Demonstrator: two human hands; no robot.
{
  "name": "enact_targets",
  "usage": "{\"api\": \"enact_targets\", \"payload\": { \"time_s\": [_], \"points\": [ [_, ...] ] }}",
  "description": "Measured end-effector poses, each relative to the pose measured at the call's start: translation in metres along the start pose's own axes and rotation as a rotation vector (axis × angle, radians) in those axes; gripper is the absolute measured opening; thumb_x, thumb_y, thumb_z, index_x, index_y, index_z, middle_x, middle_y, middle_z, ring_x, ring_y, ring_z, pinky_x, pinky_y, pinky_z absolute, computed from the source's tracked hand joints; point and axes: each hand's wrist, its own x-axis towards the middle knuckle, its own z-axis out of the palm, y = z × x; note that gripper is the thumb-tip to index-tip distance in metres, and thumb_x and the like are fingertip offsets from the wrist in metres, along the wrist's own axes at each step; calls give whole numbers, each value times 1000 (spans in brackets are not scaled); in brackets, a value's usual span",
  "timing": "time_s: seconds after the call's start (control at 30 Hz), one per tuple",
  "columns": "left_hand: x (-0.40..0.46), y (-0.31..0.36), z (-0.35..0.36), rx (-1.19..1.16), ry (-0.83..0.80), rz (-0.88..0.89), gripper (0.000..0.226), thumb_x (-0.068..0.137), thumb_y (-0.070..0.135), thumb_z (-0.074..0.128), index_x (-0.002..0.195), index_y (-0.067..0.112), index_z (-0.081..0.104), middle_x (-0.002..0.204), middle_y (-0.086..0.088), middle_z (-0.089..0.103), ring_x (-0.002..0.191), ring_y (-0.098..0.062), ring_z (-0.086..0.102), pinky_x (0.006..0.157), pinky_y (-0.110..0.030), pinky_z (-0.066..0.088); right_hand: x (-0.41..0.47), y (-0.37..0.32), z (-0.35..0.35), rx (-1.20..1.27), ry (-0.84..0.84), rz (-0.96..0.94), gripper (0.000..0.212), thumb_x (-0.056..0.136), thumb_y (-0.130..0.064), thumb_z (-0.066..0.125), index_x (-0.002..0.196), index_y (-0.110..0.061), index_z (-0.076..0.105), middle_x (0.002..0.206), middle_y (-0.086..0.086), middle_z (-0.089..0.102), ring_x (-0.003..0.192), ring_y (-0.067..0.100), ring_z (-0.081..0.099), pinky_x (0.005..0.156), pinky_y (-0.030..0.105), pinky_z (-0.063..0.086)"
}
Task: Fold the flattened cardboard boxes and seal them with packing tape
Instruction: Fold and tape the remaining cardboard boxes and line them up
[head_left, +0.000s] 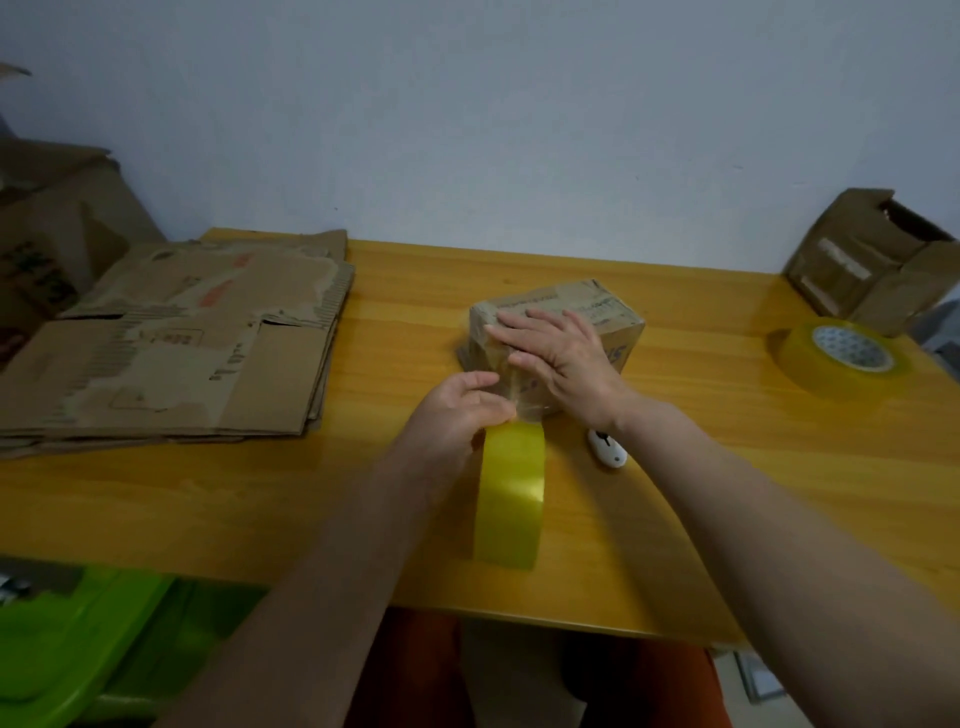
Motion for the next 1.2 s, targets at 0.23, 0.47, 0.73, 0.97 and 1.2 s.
{"api": "enact_targets", "payload": {
  "time_s": [0.23,0.47,0.73,0.97,1.2],
  "points": [
    [-18,-6,4,88,156,268,33,82,-4,69,95,15,45,80,-12,63,78,-21,64,74,-30,52,-48,-49,-9,641,442,261,19,93,-23,60,105,-11,67,101,1,68,96,8,62,85,27,49],
    [-34,-9,15,196,127,469,22,80,-7,70,72,8,55,75,-1,73,86,-14,72,72,-19,54,-78,-64,8,1015,365,461,17,85,-3,66,73,-8,55,96,17,72,99,31,66,90,42,50],
    [-49,4,14,619,200,537,21,78,14,78,97,24,76,80,12,73,83,5,66,77,-9,49,-91,-61,6,783,397,262,12,79,-32,67,73,-27,58,113,-6,57,108,14,58,95,40,48],
    [-43,-8,30,1025,414,890,10,70,17,81,76,19,74,92,-2,67,97,-25,51,77,-23,36,-98,-57,3,606,426,209,11,82,-27,65,76,-22,58,118,-2,50,115,11,51,93,15,40],
    [-27,-7,49,984,256,930,7,74,16,80,77,16,73,80,2,64,81,-17,54,68,-27,42,-119,-54,-12,552,546,345,25,83,-26,69,100,-37,53,115,-6,47,112,6,49,93,16,43]
  ]
}}
